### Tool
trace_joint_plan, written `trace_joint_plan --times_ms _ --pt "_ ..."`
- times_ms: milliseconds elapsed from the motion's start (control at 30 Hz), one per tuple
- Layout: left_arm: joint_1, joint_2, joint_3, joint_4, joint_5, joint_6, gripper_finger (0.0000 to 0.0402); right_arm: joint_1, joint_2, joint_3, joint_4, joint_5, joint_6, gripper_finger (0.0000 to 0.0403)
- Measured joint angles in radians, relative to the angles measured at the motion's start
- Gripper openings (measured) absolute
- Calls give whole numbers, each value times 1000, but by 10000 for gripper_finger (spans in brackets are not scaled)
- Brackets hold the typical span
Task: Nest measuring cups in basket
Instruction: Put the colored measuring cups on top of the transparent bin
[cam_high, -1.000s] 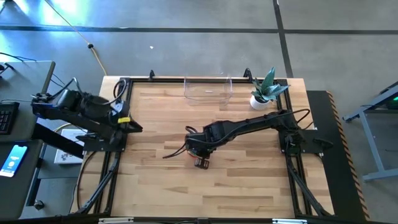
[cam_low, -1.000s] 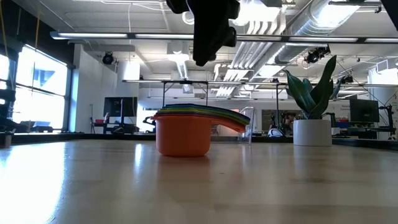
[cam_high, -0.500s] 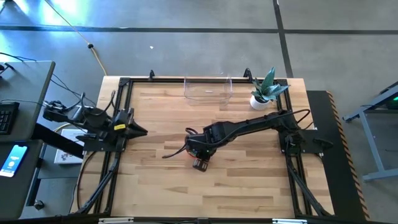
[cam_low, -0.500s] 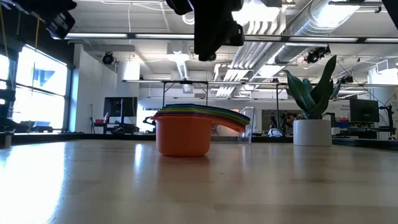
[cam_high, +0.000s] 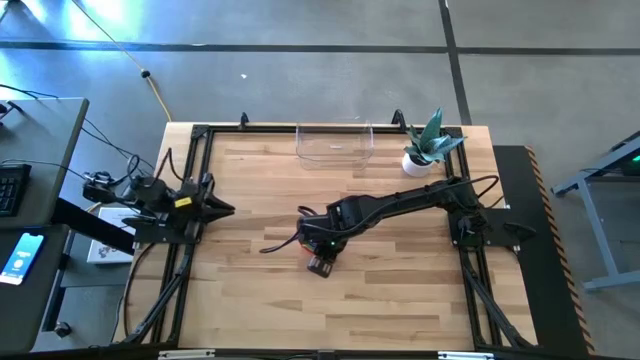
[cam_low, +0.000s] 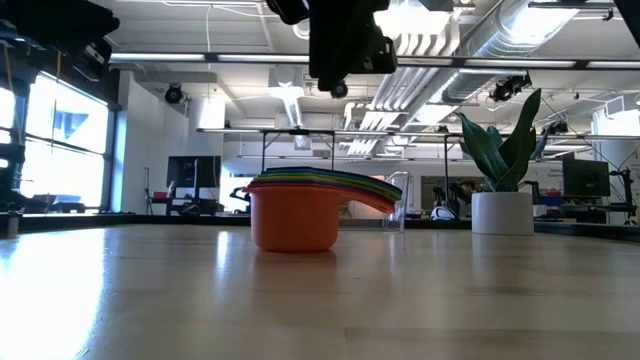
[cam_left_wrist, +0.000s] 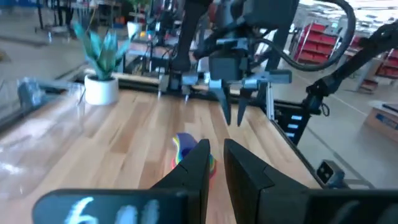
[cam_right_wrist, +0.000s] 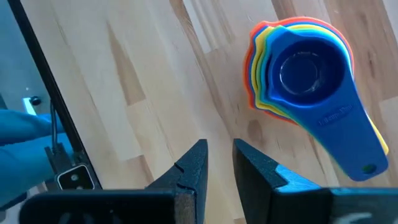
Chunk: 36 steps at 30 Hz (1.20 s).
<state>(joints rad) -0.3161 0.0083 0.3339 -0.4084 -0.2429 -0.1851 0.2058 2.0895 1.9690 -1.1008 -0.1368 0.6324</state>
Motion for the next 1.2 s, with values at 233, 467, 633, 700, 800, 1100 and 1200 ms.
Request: trace_joint_plan --times_ms 233,467,633,700,800,1100,1200 --pt "0 -4 -57 13 -4 23 39 0 0 0 18 -2 48 67" --pt "0 -4 -156 43 -3 8 39 3 0 0 23 1 75 67" --pt "0 -4 -210 56 -11 11 39 2 0 0 21 2 61 67" --pt "0 -2 -219 53 -10 14 39 -2 0 0 21 4 46 67" --pt "0 3 -219 64 -15 36 39 -5 0 0 9 5 12 67" --pt "0 7 -220 63 -29 55 39 -5 0 0 -69 40 -78 67" --pt "0 7 -220 63 -29 41 39 -5 0 0 -103 84 -140 67"
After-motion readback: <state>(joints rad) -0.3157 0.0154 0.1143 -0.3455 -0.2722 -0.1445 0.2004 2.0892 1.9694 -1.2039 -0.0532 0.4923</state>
